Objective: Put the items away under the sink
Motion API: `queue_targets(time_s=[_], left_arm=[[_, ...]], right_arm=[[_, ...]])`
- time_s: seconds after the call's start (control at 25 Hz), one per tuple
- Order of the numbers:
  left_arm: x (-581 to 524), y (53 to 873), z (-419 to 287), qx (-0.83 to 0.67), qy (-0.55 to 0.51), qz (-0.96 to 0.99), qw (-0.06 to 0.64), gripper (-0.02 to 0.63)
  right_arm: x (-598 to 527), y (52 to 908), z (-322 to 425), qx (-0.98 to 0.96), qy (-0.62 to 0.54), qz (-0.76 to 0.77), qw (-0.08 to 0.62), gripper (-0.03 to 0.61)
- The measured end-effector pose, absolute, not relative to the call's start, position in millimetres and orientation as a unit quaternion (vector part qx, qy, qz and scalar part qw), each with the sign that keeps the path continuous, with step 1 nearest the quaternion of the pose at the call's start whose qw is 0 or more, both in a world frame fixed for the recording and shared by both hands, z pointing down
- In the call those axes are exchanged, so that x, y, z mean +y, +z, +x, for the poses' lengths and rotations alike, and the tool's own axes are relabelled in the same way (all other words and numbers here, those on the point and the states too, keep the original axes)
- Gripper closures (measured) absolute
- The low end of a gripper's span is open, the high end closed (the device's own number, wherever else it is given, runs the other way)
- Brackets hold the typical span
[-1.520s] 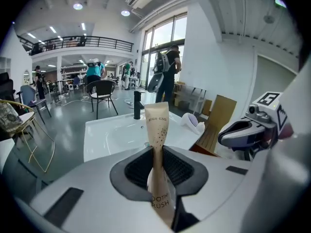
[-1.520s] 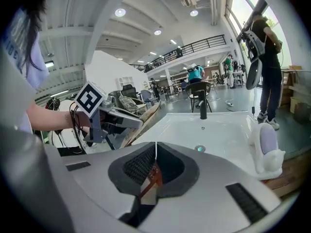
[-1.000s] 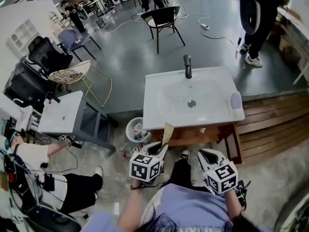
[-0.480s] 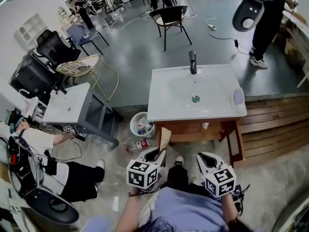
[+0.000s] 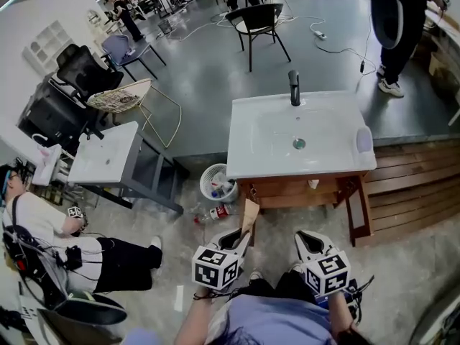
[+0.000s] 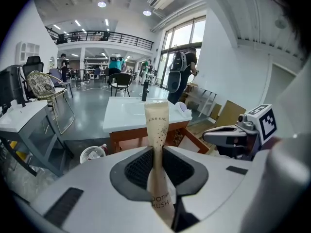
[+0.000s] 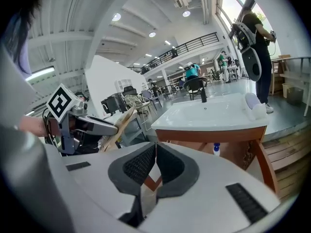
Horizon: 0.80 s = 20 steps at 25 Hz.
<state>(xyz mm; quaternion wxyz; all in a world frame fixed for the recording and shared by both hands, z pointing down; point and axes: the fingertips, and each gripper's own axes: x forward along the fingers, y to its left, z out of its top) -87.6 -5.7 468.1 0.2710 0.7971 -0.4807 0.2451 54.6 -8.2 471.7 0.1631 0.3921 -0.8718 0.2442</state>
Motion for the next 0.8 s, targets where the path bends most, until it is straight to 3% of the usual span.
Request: queue_targets(time_s=[0.48,0.8], left_arm=[[4.5,508.1,-104.6,-0.425,0.249,0.814,0.306,0.538],[2.7,547.3,-72.1,-0.367,0.255,0.838,0.314,0.539]], right_arm=[[-5.0,507.9,30.3,-0.849,0.252,0.423,0.194,0.557],[-29.1,532.6,33.1,-0.855,0.230,0.420,0.198,0.557]])
